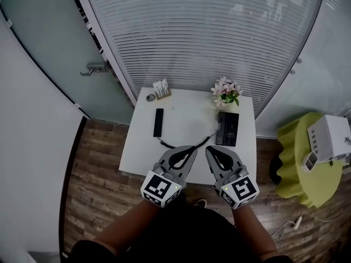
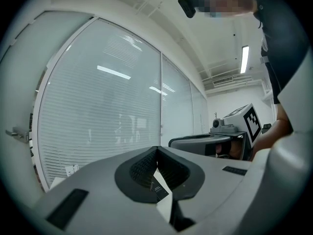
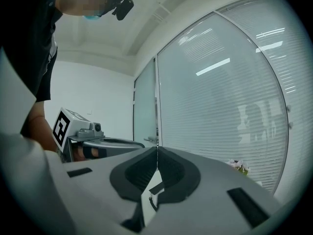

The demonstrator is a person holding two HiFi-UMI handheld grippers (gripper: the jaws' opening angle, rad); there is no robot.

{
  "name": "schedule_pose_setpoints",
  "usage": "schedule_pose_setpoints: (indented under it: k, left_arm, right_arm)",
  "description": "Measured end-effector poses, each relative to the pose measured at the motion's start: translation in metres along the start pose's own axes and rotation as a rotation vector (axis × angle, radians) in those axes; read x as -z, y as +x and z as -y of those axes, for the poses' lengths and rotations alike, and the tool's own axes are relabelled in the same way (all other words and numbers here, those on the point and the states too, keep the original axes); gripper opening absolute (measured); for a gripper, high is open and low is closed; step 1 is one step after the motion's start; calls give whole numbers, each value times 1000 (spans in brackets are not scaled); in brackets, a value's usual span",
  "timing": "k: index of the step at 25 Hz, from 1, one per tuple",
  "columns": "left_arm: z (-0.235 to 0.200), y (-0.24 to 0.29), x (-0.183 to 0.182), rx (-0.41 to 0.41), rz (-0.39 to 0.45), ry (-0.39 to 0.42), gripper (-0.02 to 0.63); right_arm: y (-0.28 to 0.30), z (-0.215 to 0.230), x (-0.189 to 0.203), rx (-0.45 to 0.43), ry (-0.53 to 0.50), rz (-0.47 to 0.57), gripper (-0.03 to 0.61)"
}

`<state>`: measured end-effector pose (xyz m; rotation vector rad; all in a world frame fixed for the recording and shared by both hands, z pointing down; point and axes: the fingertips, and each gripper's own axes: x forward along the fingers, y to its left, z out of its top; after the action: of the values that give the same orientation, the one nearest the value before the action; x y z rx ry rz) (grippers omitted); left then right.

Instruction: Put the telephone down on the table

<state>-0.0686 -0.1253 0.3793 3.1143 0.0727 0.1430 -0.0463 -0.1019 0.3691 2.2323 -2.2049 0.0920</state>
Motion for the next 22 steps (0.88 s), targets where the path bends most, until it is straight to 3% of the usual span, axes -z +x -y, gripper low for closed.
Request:
schedule_pose_setpoints:
  k: [8,22]
  left_arm:
    - [6,2,2,-9,-19,58,10]
    - [13,7,5,-17,-13,38,9]
  right_arm:
    - [-4,-1,4,-2,7,-5,23]
    - [-10,2,10,-1,-2,-17,23]
